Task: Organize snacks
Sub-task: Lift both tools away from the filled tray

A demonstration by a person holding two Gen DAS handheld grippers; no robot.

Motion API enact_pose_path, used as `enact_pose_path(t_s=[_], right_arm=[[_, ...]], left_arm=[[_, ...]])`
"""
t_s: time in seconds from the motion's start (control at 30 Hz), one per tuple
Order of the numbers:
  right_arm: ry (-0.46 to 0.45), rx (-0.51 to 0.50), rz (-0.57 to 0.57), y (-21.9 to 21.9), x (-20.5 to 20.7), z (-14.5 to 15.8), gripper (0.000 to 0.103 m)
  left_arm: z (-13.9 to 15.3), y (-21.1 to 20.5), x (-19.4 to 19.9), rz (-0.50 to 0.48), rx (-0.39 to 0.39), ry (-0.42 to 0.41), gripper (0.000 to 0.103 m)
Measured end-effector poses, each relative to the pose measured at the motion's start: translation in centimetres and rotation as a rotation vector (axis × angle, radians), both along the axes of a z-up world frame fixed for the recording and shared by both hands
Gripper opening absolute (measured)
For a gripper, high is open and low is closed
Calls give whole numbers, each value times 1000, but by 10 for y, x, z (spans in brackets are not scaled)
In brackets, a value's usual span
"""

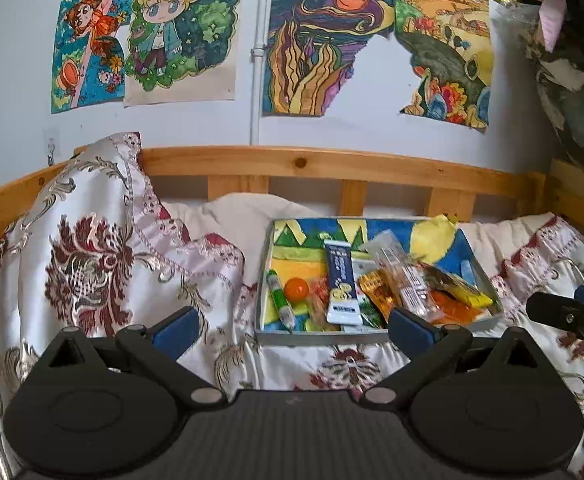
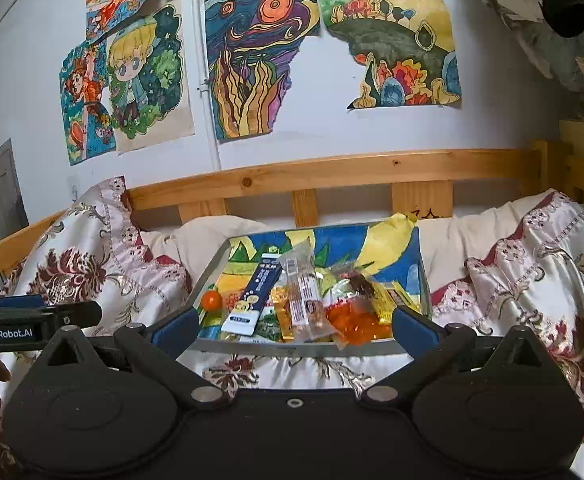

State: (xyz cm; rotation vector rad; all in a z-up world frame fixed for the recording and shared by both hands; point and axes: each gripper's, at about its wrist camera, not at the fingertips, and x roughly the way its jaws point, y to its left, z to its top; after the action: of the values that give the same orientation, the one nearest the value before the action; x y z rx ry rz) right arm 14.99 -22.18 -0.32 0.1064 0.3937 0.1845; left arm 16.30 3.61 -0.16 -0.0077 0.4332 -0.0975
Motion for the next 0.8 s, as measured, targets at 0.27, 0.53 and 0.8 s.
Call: enact_pose_path(t_s=[0.27,0.53,0.8], right_arm=[[31,-6,10,1,-23,-4,102],[79,-12,5,1,-36,-10,102],[101,-15,5,2,-39,-12,102]], left_arm=[[-5,-5,-22,3,6,31,103],[-8,-11,-35,5,45,49,103],[-8,-12,-38,21,57,67,103]])
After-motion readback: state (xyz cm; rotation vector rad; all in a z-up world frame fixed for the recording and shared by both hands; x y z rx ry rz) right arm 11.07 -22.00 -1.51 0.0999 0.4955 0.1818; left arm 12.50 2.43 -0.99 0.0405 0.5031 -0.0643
